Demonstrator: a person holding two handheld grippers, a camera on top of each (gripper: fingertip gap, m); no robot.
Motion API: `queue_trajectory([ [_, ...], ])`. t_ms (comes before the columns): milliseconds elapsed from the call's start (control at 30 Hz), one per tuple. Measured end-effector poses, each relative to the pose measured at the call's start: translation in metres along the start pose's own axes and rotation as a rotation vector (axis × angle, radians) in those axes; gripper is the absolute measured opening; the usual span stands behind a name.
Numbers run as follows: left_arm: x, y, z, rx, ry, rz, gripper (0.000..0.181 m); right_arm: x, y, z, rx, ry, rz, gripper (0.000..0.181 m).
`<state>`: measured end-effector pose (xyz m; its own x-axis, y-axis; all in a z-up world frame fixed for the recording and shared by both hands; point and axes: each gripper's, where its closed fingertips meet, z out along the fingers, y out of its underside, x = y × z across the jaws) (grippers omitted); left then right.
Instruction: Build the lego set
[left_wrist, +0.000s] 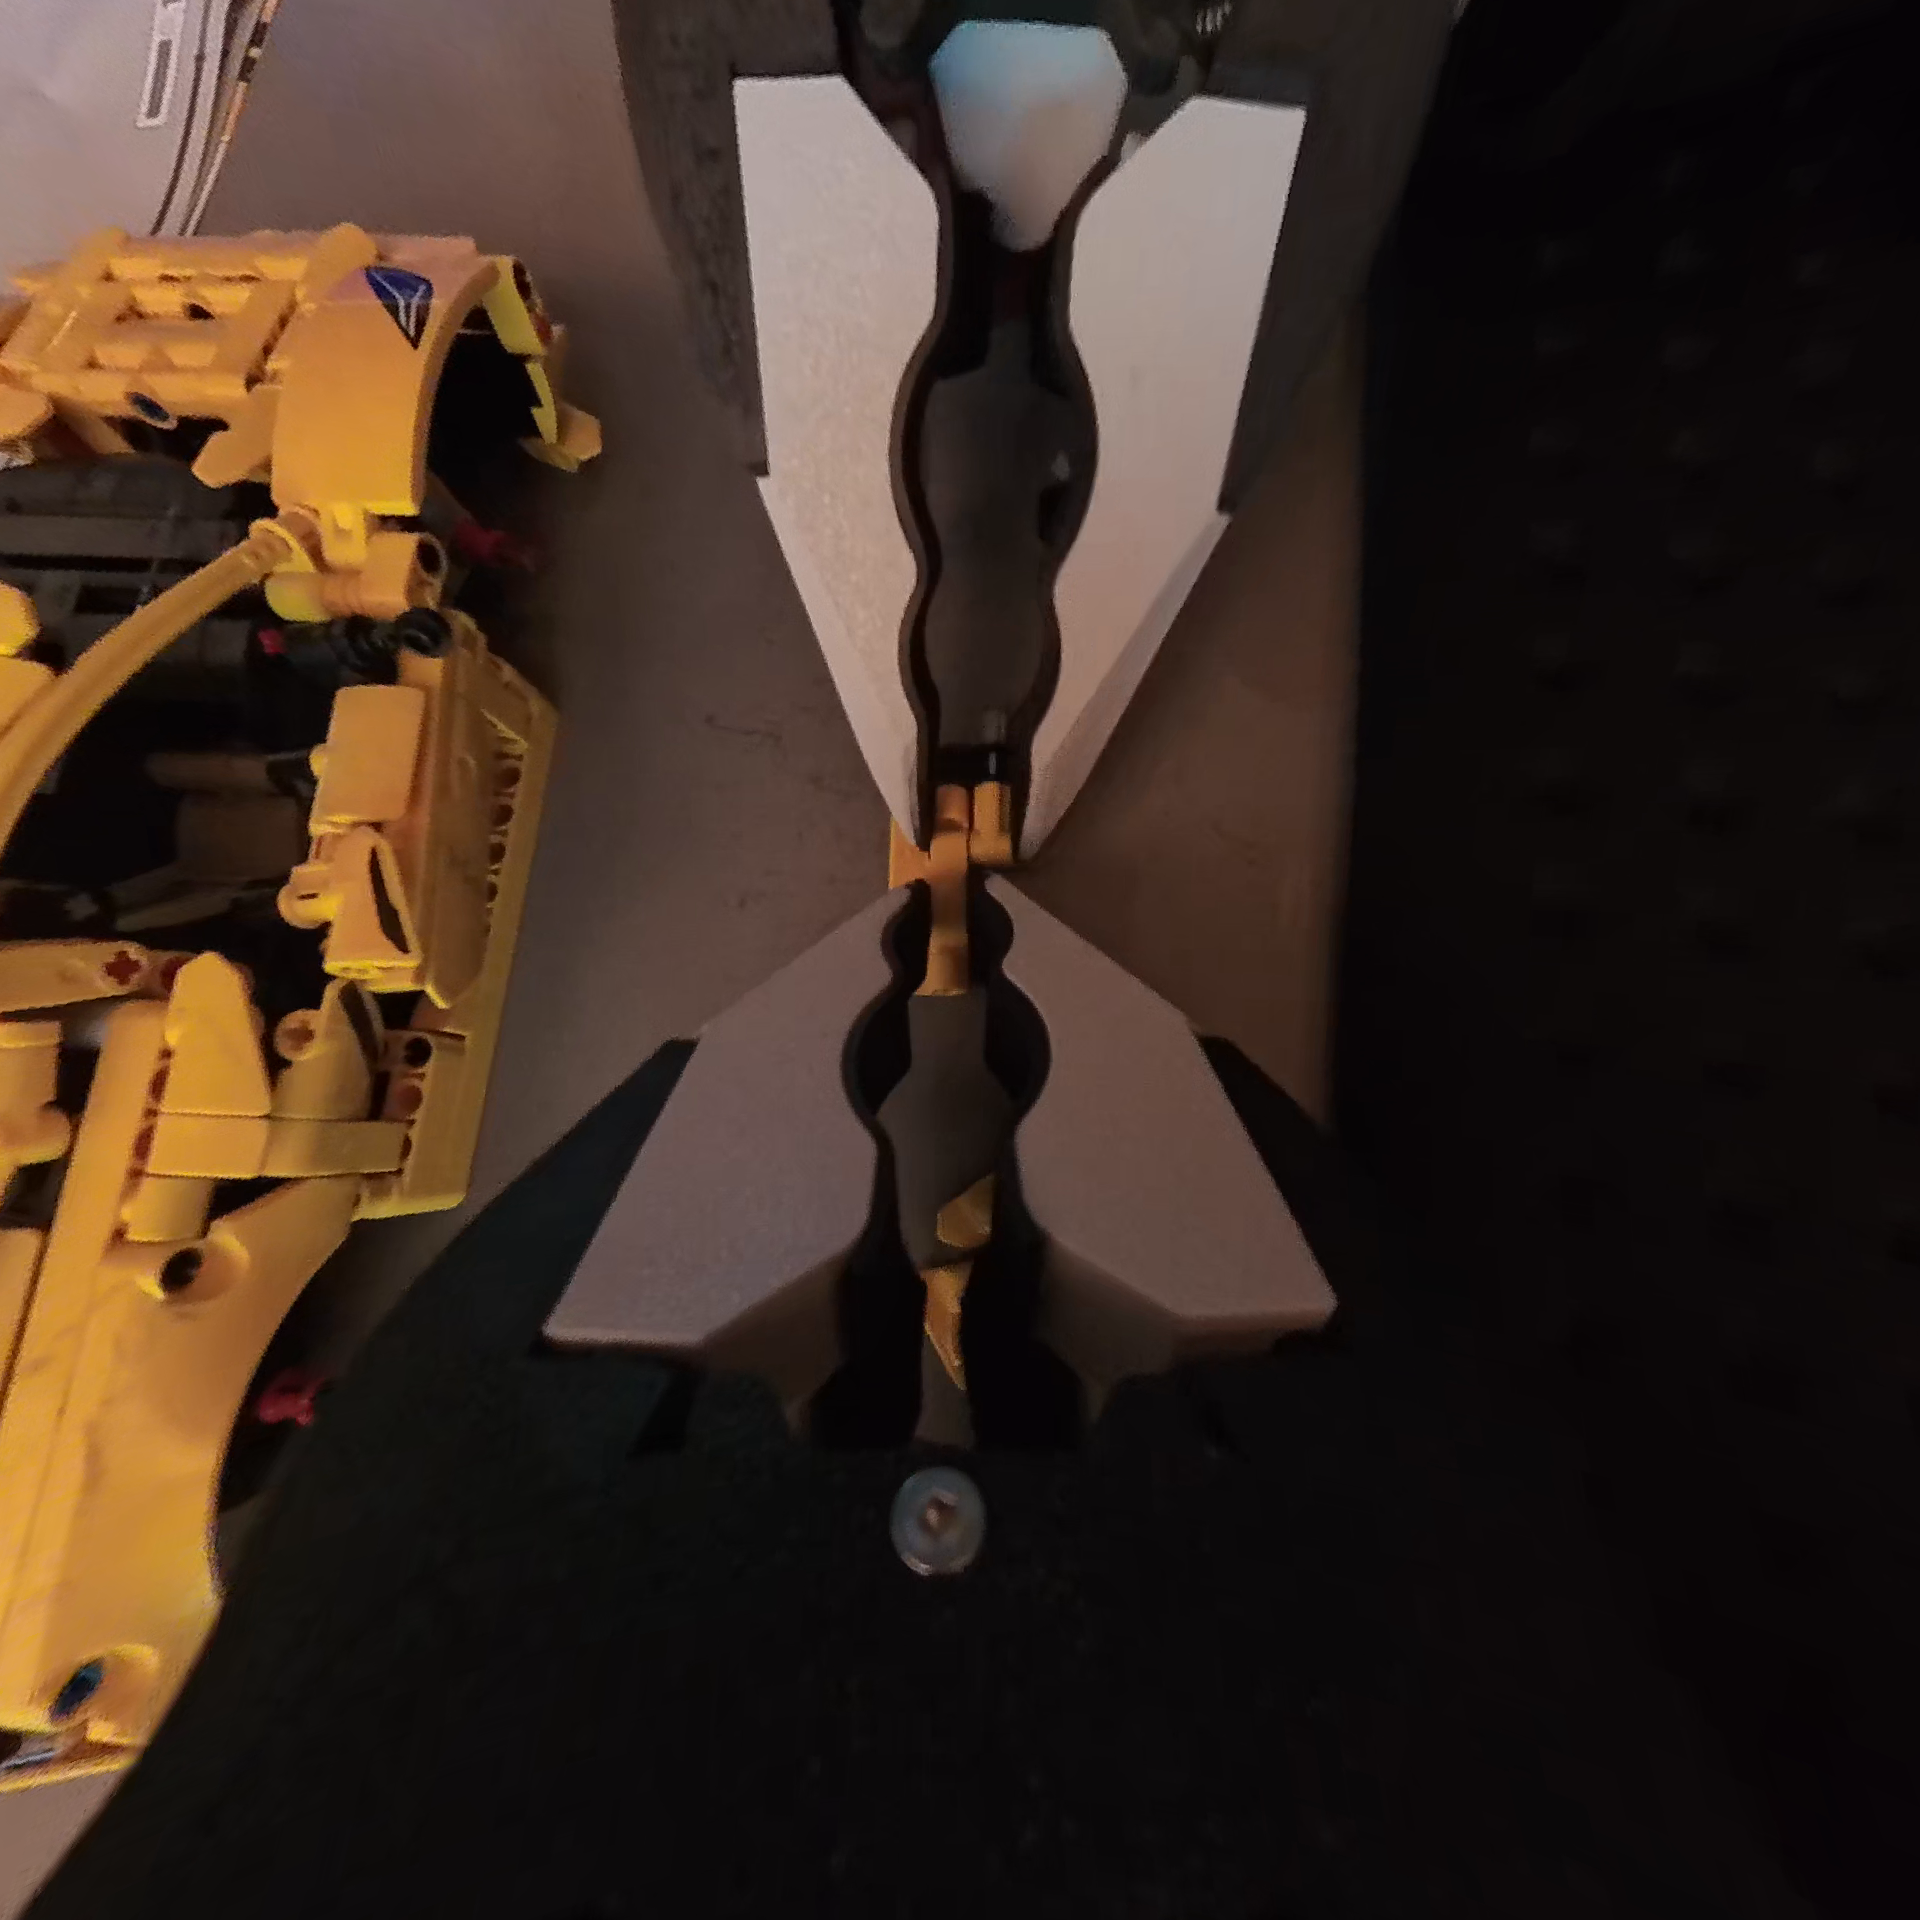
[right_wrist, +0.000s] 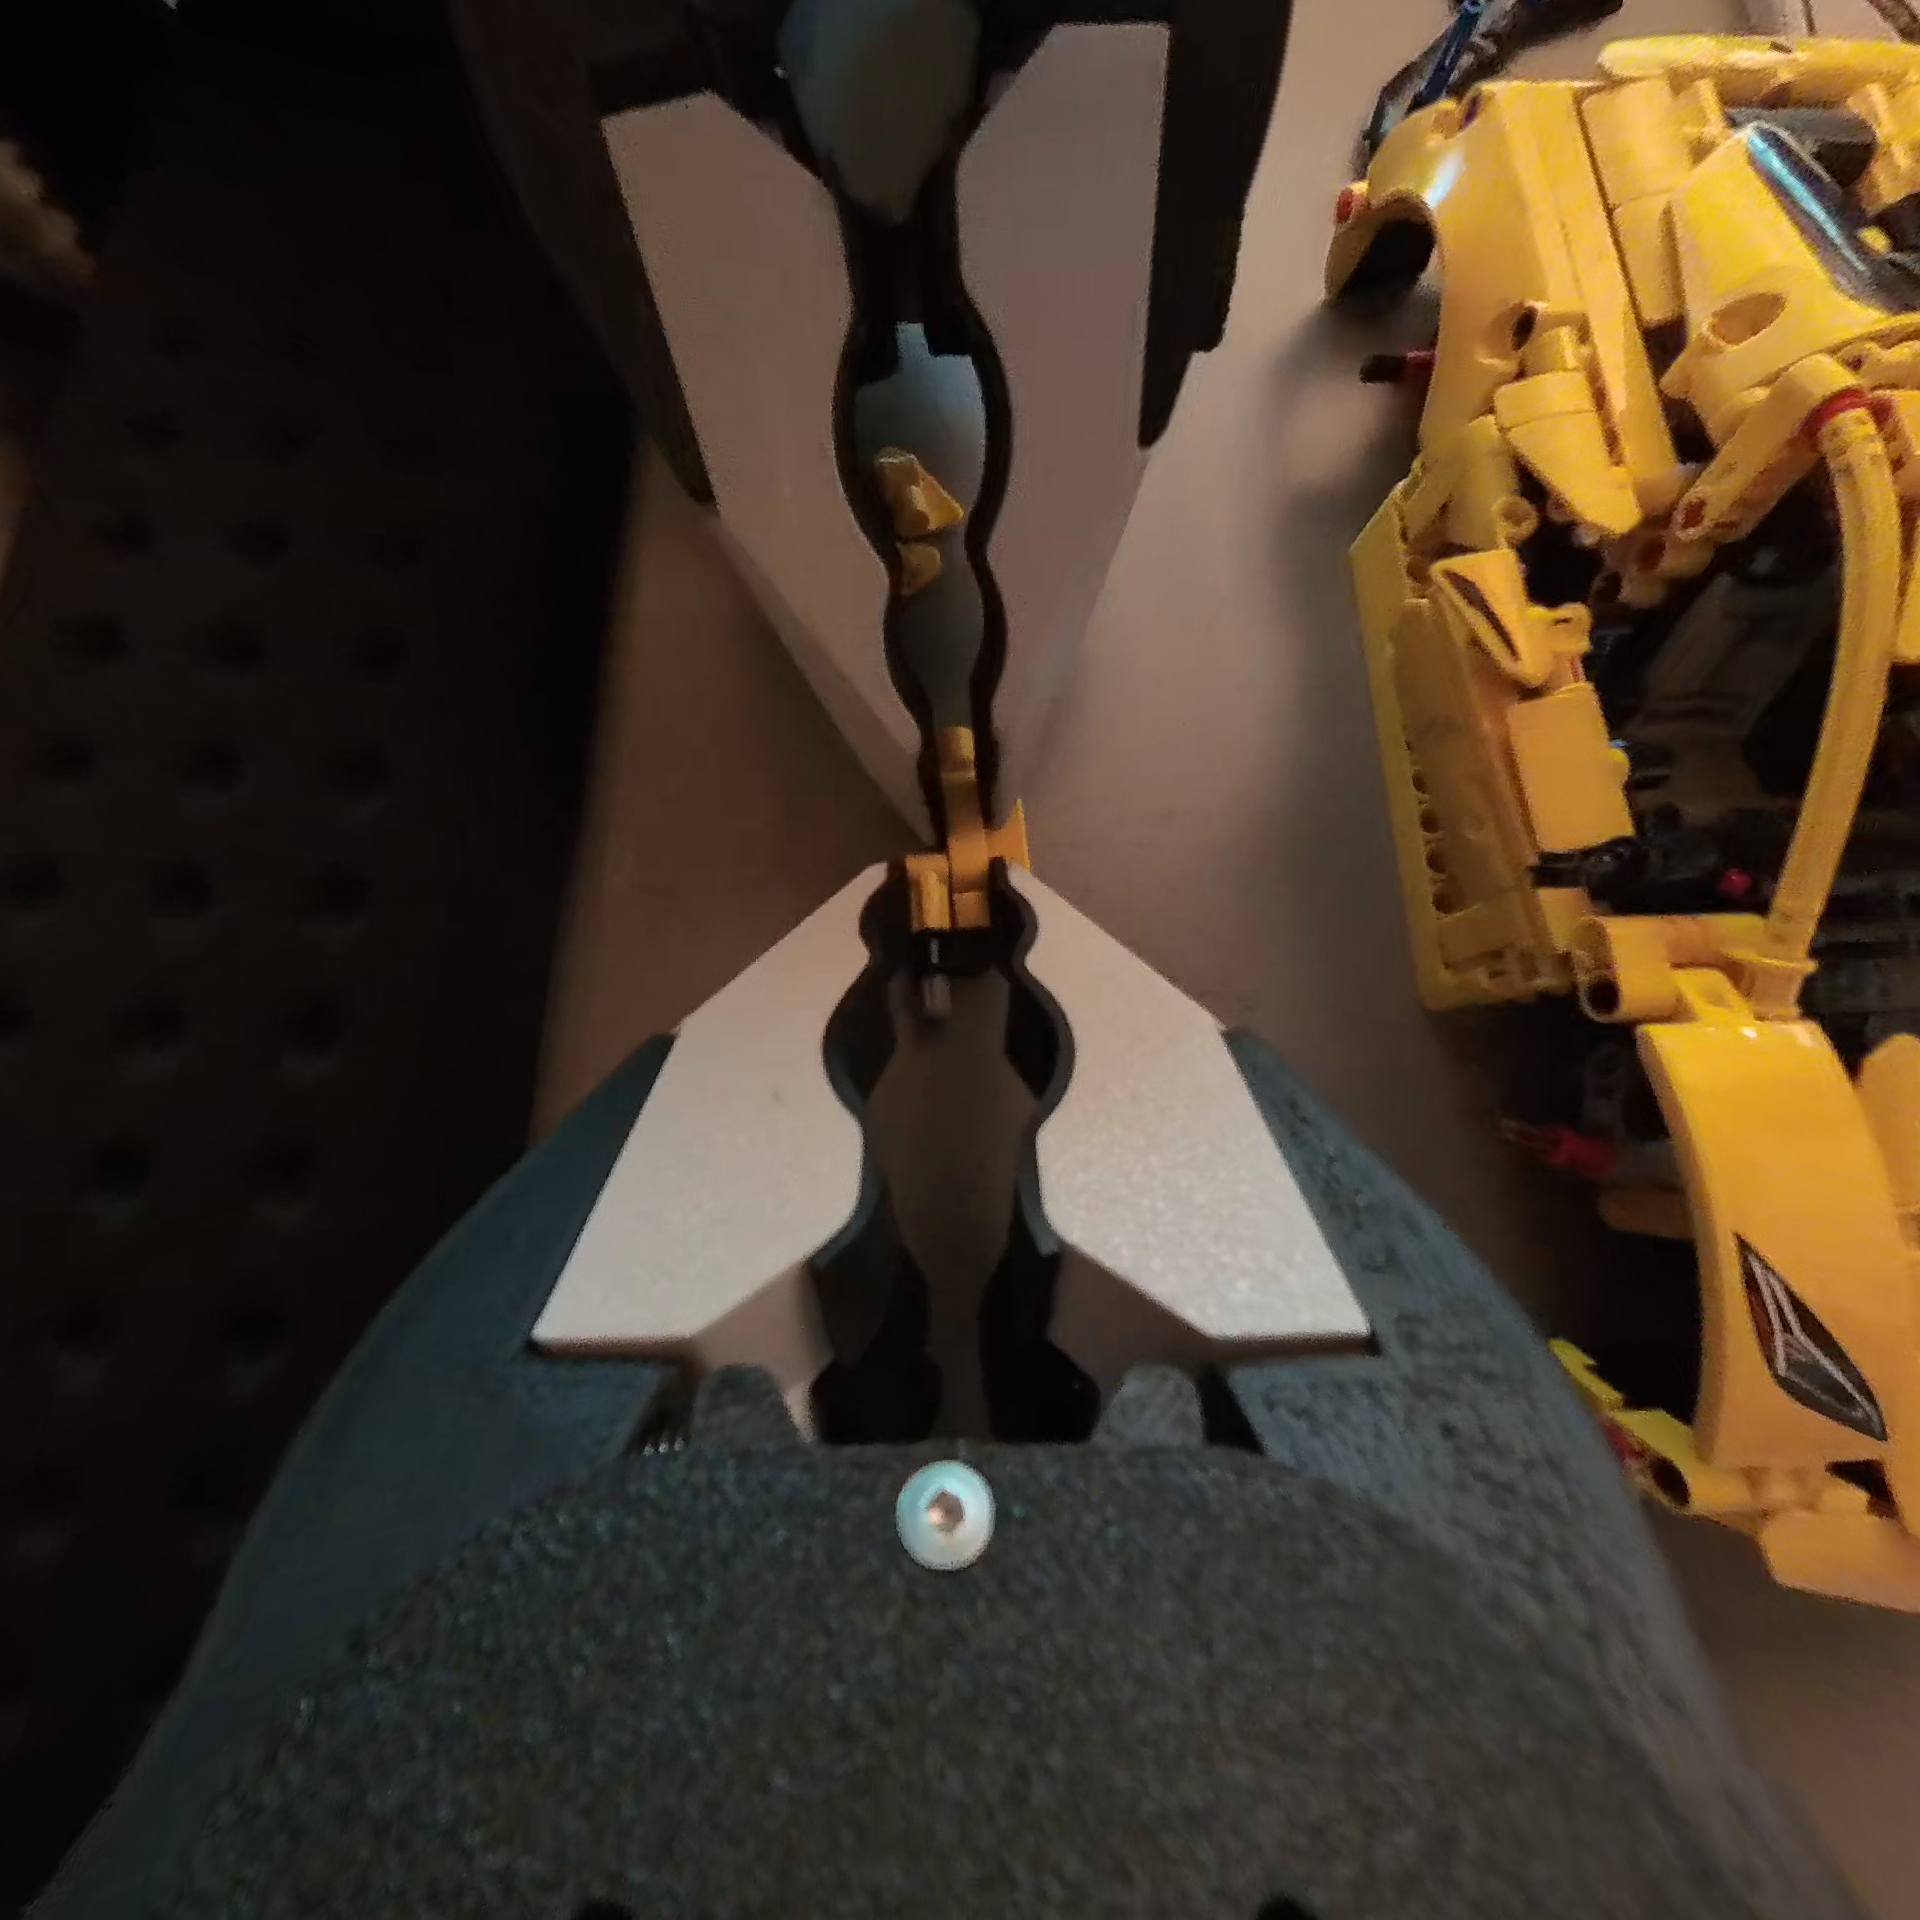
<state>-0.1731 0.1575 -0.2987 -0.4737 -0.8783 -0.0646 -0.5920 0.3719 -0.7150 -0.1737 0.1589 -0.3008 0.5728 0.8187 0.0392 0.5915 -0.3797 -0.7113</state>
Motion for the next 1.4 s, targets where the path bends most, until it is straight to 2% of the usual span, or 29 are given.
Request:
queue_trajectory([
  [333,0.001,0.000,0.000,0.017,0.014,0.002,0.007,-0.002,0.001,0.000,0.001,-0.008,-0.013,0.016],
  [500,0.003,-0.002,0.001,0.019,0.021,0.001,0.006,-0.003,0.000,-0.002,0.052,-0.052,0.043,0.016],
  [567,0.004,-0.002,0.002,0.021,0.023,0.015,0.006,-0.007,0.000,-0.007,0.058,-0.073,0.060,0.029],
  [633,0.004,-0.003,0.002,0.021,0.014,0.027,0.007,-0.009,0.000,-0.021,0.076,-0.088,0.107,0.031],
  [733,0.002,-0.005,0.005,0.013,-0.009,0.039,0.007,-0.005,0.027,-0.046,0.021,-0.025,0.187,0.034],
  [900,0.003,-0.012,0.011,0.002,-0.018,0.023,0.007,-0.024,0.063,-0.076,-0.061,0.066,0.276,0.034],
  [1067,0.002,-0.015,0.007,0.036,-0.021,-0.021,0.021,-0.024,0.061,-0.076,-0.017,0.187,0.256,0.034],
  [1200,0.004,-0.022,-0.002,0.095,-0.008,-0.026,0.023,-0.025,0.054,-0.060,-0.037,0.164,0.217,0.041],
  [1267,0.008,-0.024,-0.003,0.109,0.007,-0.016,0.023,-0.024,0.054,-0.054,-0.058,0.166,0.197,0.036],
  [1300,0.010,-0.025,-0.004,0.112,0.012,-0.009,0.022,-0.022,0.053,-0.054,-0.064,0.182,0.182,0.027],
  [1400,0.017,-0.028,-0.005,0.129,0.026,0.026,0.022,-0.021,0.052,-0.053,-0.079,0.198,0.182,0.026],
])
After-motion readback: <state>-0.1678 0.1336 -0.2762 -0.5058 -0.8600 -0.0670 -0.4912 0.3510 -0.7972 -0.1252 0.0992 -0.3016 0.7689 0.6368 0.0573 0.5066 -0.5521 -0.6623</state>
